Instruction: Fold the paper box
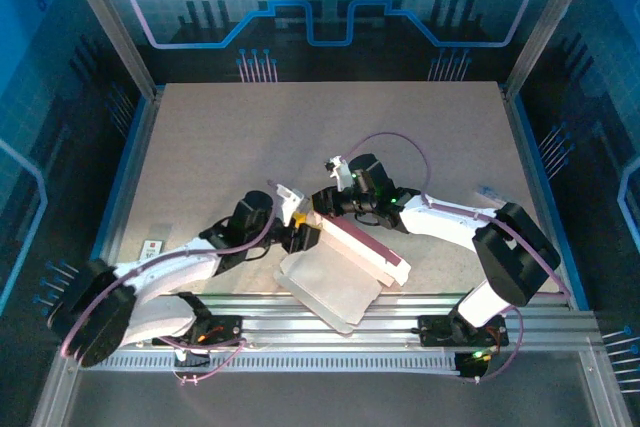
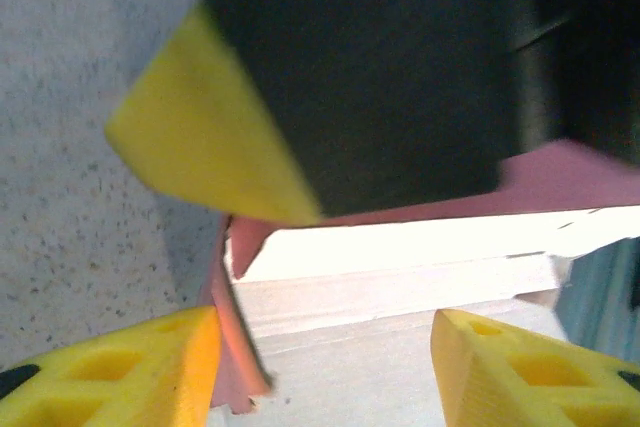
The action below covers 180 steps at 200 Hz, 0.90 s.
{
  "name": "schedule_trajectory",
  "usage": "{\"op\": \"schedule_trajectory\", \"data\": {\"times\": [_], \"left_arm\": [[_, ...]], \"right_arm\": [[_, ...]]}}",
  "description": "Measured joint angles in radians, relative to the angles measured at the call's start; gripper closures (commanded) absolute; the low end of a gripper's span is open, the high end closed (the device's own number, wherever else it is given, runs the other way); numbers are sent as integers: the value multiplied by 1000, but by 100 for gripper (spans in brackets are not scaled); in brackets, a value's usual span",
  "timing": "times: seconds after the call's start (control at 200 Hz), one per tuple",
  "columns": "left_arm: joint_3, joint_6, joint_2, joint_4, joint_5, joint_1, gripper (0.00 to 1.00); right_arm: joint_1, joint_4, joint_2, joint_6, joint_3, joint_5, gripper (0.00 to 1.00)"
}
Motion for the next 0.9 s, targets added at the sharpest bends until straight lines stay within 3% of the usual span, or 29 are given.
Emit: {"op": "schedule_trajectory", "data": {"times": [0.115,0.26,0.41,0.57,0.901], "left_arm": [[-2,3,-130,-69,-17,0,30],[-45,-9,-253,-133,-95,11,32],[-113,-45,-298,-174,-114,86,35],[-117,-60,-243,-181,-109,112,37],[-67,-60,66,-47,-53,113,38]], "right_arm": [[0,0,0,0,0,-3,79],[0,9,6,0,0,-6,80],[0,13,7,0,0,-15,80],[0,24,13,1,0,-29,81],[0,24,13,3,0,-29,82]]}}
